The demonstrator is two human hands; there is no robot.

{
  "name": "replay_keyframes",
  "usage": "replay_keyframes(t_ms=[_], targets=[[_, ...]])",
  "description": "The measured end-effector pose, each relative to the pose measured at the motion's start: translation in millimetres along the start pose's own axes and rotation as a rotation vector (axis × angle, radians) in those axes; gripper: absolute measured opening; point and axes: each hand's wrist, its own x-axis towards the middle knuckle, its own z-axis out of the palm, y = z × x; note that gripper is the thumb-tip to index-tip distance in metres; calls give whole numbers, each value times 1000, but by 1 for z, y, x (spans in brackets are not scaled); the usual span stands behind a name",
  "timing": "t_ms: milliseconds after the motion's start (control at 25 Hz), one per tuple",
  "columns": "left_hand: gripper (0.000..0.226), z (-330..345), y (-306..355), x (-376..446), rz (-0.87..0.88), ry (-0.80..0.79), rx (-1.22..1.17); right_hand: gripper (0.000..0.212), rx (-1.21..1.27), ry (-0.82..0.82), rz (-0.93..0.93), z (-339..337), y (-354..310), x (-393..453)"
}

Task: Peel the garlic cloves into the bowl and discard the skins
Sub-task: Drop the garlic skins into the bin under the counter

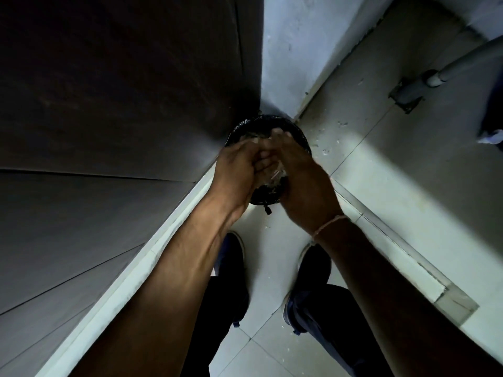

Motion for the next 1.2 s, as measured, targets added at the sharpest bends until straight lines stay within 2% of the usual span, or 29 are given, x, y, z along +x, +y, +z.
replay_keyframes(t_ms=[80, 160, 240, 280, 360, 400, 480, 560, 640, 680, 760, 800, 840, 880, 960, 1000, 1080, 1120, 1200], targets=[[32, -3, -3, -2, 66, -24, 128, 70, -29, 97, 92, -6, 6, -1], [27, -3, -9, -6, 116, -68, 176, 70, 14, 68, 4, -6, 6, -6], [23, -3, -13, -9, 146, -41, 182, 69, 100, 62, 76, -6, 4, -7], [22, -3, -15, -9, 151, -27, 156, 64, 101, 140, 110, -6, 4, -7], [23, -4, -17, -7, 152, -36, 97, 58, 37, 239, 49, -5, 1, -12], [24, -3, -17, -6, 144, -46, 77, 60, 4, 201, 16, -4, 2, -12], [25, -4, -17, -6, 86, -50, 11, 62, -61, 87, 135, -4, 3, -11], [24, -6, -16, -7, 21, -71, -78, 57, -89, 160, 218, -1, 2, -11], [23, -7, -16, -5, 18, -82, -72, 55, -119, 250, 97, 4, 0, -13], [22, -8, -17, -5, 29, -77, -54, 54, -148, 221, 81, 6, 3, -13], [18, -8, -17, -7, 45, -75, -54, 43, -223, 126, 243, 4, 15, -11], [15, -7, -16, -8, 60, -66, -39, 33, -191, 160, 307, 3, 22, -11], [13, -6, -16, -8, 96, -45, 1, 25, -50, 249, 356, 2, 29, -10], [12, -4, -16, -8, 160, -9, 63, 18, 225, 344, 432, 1, 33, -6], [12, -2, -18, -9, 377, 99, 226, 9, 946, 379, 651, 0, 30, 1], [10, 0, -18, -11, 504, 151, 329, 6, 1215, 365, 726, 1, 26, 4], [6, 2, -20, -14, 736, 171, 590, 8, 1382, 328, 816, 1, 20, 7], [13, 2, -24, -15, 823, 120, 739, 14, 1410, 313, 816, 0, 17, 7], [47, 1, -32, -15, 830, -98, 1021, 23, 1451, 279, 765, -3, 12, 9]])
